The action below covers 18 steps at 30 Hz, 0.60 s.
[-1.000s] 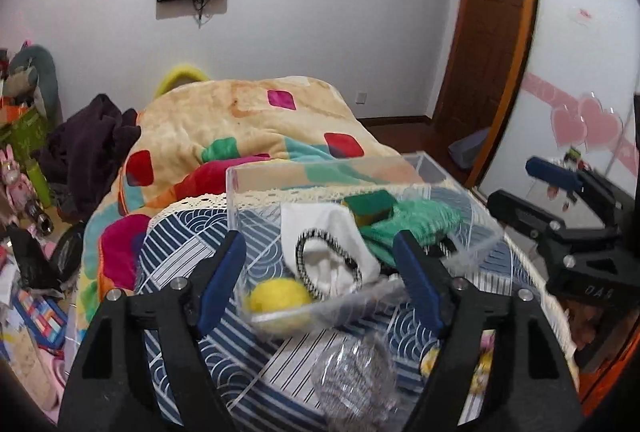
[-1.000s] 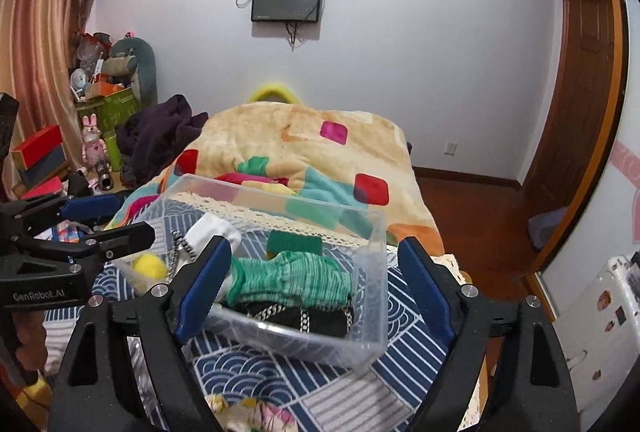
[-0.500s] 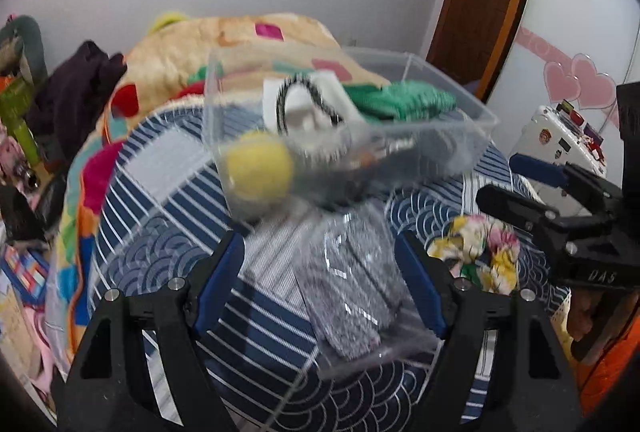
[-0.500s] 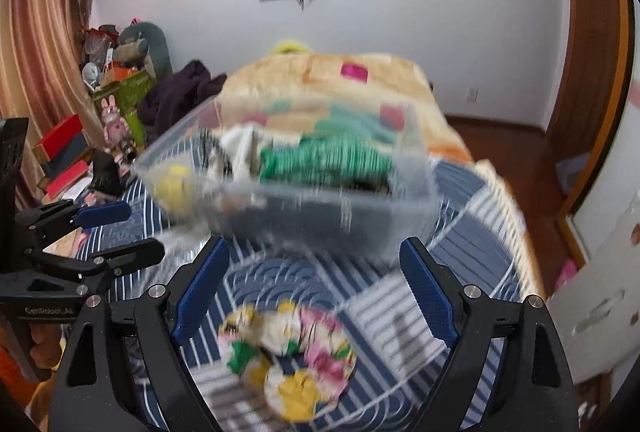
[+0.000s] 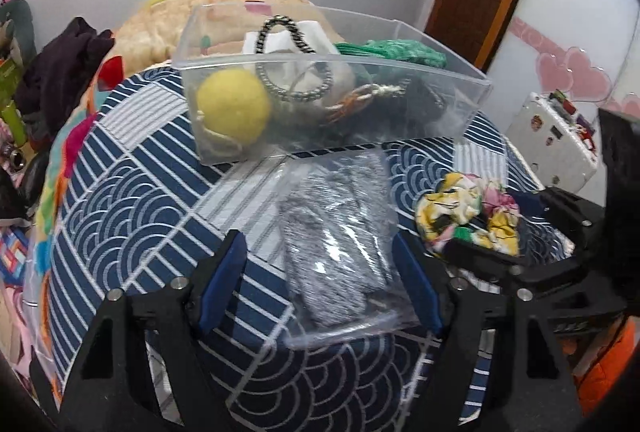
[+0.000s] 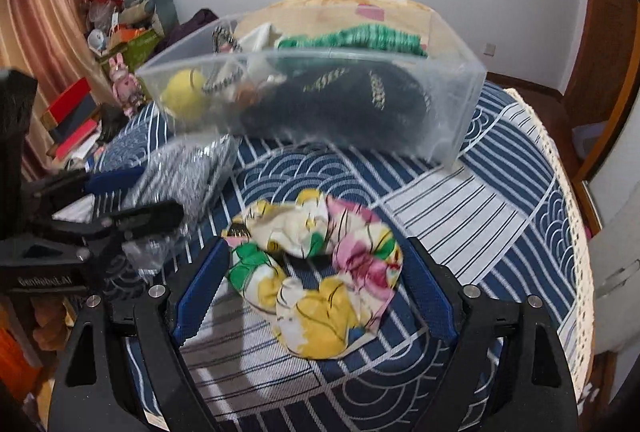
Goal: Organize soft objects
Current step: 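Grasp the bagged grey sock with the left gripper while the right grasps the floral scrunchie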
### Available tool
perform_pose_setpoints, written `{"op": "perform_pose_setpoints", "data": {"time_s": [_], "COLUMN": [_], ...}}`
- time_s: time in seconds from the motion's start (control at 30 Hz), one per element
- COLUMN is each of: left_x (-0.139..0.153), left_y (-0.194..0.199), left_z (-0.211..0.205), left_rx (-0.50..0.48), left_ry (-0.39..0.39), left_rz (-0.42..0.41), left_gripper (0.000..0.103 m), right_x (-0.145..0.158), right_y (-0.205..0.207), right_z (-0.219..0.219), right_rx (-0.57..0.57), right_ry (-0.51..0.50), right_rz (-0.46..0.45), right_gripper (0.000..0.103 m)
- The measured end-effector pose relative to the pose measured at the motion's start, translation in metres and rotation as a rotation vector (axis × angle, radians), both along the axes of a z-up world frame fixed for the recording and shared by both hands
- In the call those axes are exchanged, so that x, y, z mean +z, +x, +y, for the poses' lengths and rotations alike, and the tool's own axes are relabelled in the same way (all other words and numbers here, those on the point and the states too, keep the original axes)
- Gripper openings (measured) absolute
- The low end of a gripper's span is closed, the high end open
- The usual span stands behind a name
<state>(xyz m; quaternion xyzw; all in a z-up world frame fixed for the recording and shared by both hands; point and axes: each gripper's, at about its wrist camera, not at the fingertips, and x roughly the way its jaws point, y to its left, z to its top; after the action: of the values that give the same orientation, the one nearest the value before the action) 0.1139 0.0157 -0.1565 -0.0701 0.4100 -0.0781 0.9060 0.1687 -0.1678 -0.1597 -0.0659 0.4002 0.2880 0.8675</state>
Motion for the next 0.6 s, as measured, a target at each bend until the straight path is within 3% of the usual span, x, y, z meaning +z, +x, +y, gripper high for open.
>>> {"op": "perform_pose_setpoints", "data": {"time_s": [0.1,0.17,0.23,0.33,0.6], "left_x": [0.000,0.000,0.001,0.004,0.016], "left_y": [0.000,-0.001,-0.003,-0.005,-0.008], "left_z": [-0.004,-0.007,-0.010,-0.012,-0.005], "left_rx": [-0.014,-0.022,-0.029,-0.044,-0.020], "left_ry": [0.005,0.009,0.012,0.012,0.017], "left_rz": [-0.004,-0.005,-0.009,-0.010,-0.034], "left_gripper": [0.056,0.049,0.044,0.034,0.028], "right_x": [-0.002,0.001,0.002,0.003,0.014], "right_y": [-0.005,-0.007,-0.007,-0.006,-0.005], "right_z": [0.003,0.005,0.005,0.003,-0.003], "right_rx": [0.013,0.029,0.039,0.046,0.030], "right_ry": [-0.027,-0.023,-0.023,-0.011,0.013], "right_rz": [-0.026,-0.034,-0.042,-0.044,-0.078], "right_gripper": [0.074,0.061,0.040,0.024,0.017]}}
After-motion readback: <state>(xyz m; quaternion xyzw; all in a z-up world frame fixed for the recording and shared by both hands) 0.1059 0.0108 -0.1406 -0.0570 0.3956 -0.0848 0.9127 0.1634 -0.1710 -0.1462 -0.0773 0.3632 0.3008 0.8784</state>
